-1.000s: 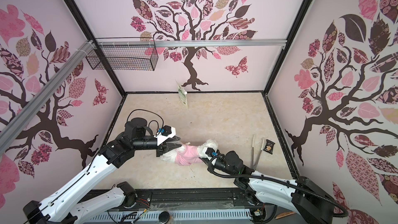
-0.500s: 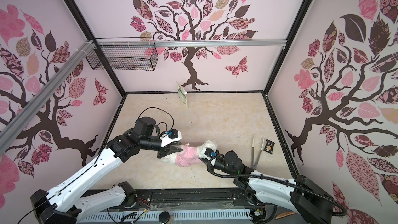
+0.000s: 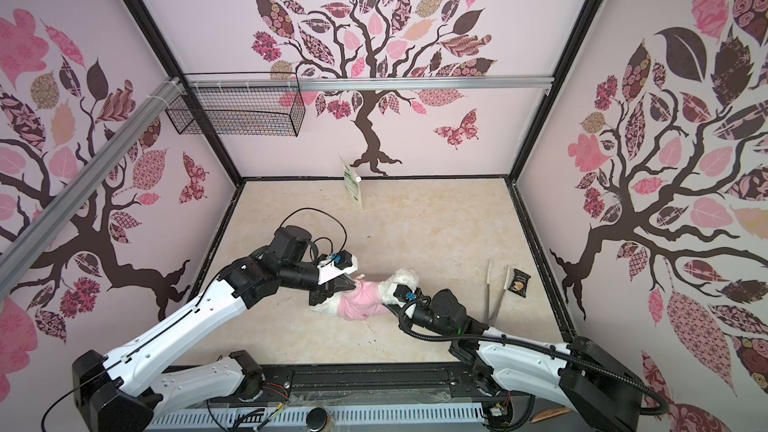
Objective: Dress the teddy bear
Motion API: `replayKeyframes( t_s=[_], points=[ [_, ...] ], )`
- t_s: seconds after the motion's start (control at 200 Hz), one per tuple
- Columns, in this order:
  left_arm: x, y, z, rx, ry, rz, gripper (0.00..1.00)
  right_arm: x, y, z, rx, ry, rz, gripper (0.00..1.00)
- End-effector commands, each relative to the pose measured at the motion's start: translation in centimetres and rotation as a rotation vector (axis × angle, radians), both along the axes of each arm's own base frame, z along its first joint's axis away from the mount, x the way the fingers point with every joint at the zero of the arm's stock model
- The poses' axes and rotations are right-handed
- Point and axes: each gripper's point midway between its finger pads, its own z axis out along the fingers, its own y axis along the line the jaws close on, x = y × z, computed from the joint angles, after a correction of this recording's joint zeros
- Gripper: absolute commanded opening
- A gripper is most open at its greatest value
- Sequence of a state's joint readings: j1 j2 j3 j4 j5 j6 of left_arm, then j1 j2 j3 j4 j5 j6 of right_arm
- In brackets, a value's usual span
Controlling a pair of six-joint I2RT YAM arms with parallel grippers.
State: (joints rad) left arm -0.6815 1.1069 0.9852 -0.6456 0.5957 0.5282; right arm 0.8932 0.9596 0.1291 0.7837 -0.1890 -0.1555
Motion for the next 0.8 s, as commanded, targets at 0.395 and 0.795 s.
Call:
replayKeyframes(
  t_s=[0.395, 0.795],
  points=[
    [3.5, 2.8, 12.7, -0.761, 0.212, 0.312, 0.0, 2.6, -3.9, 2.6, 0.185, 0.023, -0.254, 0.05],
    [0.0, 0.8, 5.8, -0.261, -0.048, 0.176, 0.3, 0.4, -0.5, 3.0, 0.122, -0.01, -0.031, 0.06]
  ],
)
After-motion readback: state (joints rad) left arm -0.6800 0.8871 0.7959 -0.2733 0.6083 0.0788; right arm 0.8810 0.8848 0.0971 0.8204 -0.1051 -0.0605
